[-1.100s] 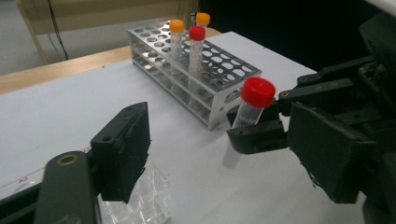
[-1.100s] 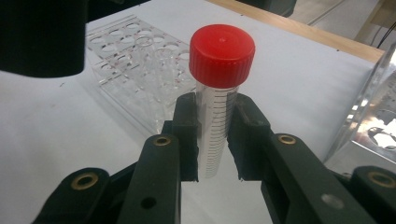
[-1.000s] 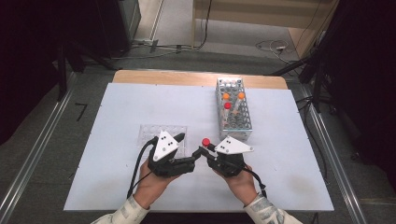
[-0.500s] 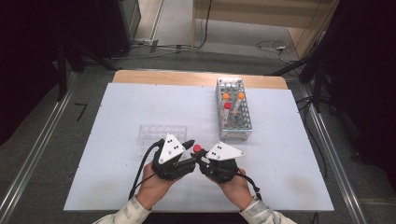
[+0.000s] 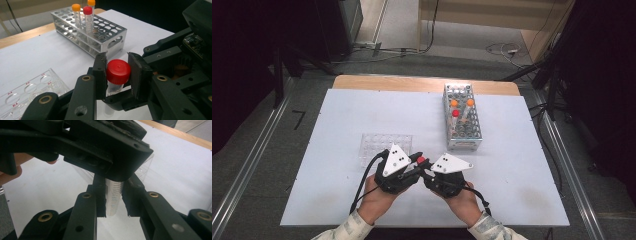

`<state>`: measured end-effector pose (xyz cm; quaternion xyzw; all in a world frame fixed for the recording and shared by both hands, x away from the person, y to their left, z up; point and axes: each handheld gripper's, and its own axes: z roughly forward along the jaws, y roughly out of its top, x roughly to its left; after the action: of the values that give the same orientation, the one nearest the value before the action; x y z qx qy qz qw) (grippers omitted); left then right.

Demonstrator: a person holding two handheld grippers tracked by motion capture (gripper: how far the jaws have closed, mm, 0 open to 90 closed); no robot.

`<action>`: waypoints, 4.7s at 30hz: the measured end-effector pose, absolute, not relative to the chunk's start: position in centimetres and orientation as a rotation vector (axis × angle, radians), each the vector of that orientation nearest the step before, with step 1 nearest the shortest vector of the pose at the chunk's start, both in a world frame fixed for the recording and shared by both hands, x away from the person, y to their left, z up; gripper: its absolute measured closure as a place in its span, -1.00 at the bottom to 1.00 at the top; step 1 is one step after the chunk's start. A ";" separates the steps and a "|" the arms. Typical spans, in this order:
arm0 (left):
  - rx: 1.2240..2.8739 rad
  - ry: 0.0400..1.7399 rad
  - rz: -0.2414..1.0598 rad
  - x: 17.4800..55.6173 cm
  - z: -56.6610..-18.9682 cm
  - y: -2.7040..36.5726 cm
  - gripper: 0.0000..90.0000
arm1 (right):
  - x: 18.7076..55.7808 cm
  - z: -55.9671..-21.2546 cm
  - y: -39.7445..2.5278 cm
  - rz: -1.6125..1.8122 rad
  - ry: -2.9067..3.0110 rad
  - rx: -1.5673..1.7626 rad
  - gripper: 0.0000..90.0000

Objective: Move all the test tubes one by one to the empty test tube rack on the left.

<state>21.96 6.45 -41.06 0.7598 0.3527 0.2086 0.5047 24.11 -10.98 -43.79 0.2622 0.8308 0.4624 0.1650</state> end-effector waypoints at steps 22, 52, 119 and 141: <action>1.775 0.944 0.521 21.9 -38.6 10.6 0.55 | 24.9 -43.6 -12.6 1.363 2.410 0.756 -0.41; 1.663 1.038 0.621 24.4 -37.3 14.6 0.55 | 25.5 -43.3 -14.0 1.362 2.347 0.854 -0.37; 1.608 1.174 0.666 24.9 -41.4 13.5 -0.42 | 36.1 -44.3 -16.4 1.153 1.984 1.220 -0.07; 1.612 1.171 0.668 24.5 -41.3 13.5 -0.41 | 38.4 -45.5 -15.6 1.086 1.937 1.222 0.58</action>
<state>24.49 13.53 -41.29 0.6656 0.4834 0.2760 0.4971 38.41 -15.63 -45.53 0.4601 0.7294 0.4087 0.2987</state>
